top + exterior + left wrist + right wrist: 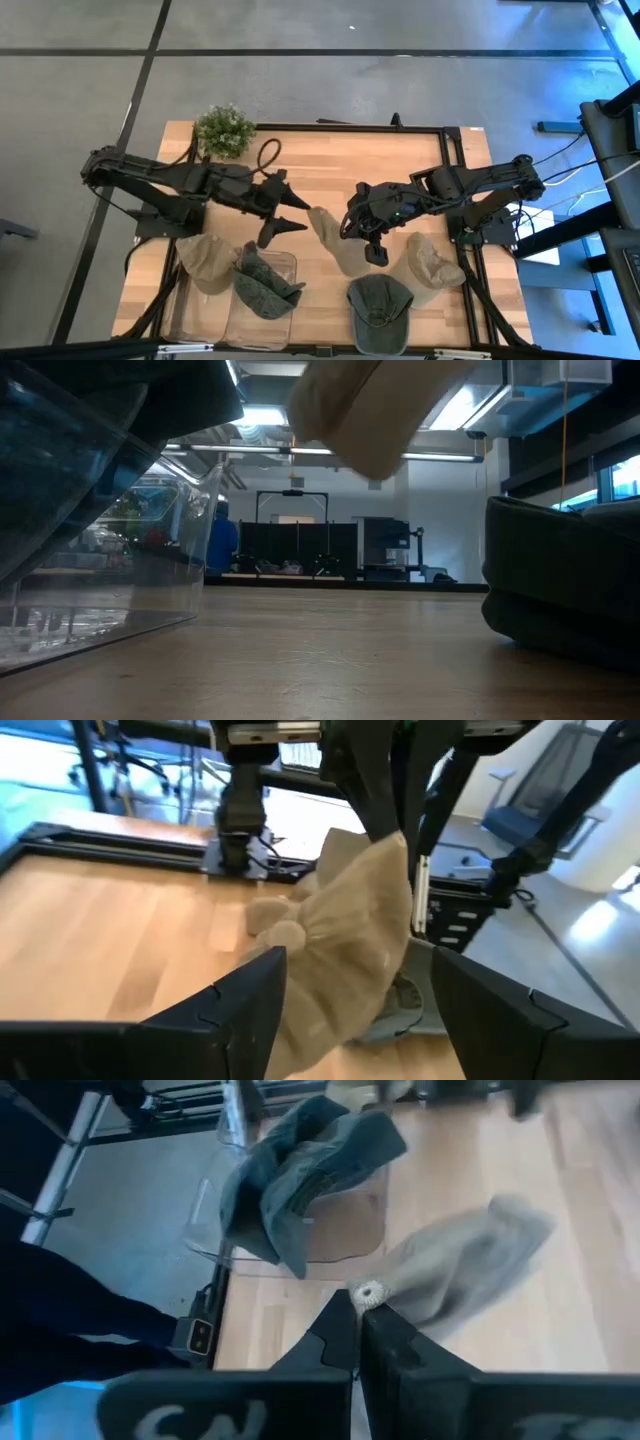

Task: Pick & Place hat
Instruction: Put the left brown cap into the left transparent bin

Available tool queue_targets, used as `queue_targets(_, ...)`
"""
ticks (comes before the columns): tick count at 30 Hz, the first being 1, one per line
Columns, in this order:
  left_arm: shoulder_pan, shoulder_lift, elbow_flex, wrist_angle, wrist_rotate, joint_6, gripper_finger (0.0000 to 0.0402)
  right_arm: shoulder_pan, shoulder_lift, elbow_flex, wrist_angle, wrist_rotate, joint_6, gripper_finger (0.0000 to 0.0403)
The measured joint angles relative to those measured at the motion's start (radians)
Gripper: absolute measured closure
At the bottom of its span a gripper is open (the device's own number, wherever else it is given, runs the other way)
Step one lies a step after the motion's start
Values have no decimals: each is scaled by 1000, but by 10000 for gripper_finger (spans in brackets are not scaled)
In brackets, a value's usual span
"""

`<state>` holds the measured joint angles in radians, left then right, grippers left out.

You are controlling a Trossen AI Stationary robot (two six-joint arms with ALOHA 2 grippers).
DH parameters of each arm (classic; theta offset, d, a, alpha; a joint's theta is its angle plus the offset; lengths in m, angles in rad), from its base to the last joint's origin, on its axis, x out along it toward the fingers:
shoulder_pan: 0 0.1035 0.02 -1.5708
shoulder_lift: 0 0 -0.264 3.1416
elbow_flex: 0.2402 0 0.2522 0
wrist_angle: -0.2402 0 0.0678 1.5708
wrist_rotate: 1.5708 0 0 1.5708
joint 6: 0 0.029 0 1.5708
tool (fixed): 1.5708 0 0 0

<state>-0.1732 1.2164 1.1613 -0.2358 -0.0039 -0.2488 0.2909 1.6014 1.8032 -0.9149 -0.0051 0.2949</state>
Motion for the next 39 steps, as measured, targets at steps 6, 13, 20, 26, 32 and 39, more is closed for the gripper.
queue_targets(6, 43, 36, 4, -11, 49, 25, 160, 0, 27, 0, 14, -45, -12, 399)
queue_targets(13, 65, 35, 4, -9, 63, 50, 160, 0, 41, 0, 67, -76, -46, 398)
queue_targets(20, 63, 45, 3, -4, 183, 49, 160, -18, 41, 0, 135, -70, -97, 397)
queue_targets(26, 64, 45, 3, -7, 162, 51, 160, -24, 41, 0, 158, -72, -106, 396)
queue_targets(32, 64, 45, 3, -13, 219, 50, 161, -24, 41, 0, 156, -68, -114, 395)
queue_targets(39, 64, 42, 3, -32, 227, 27, 202, -24, 41, -1, 147, -37, -114, 394)
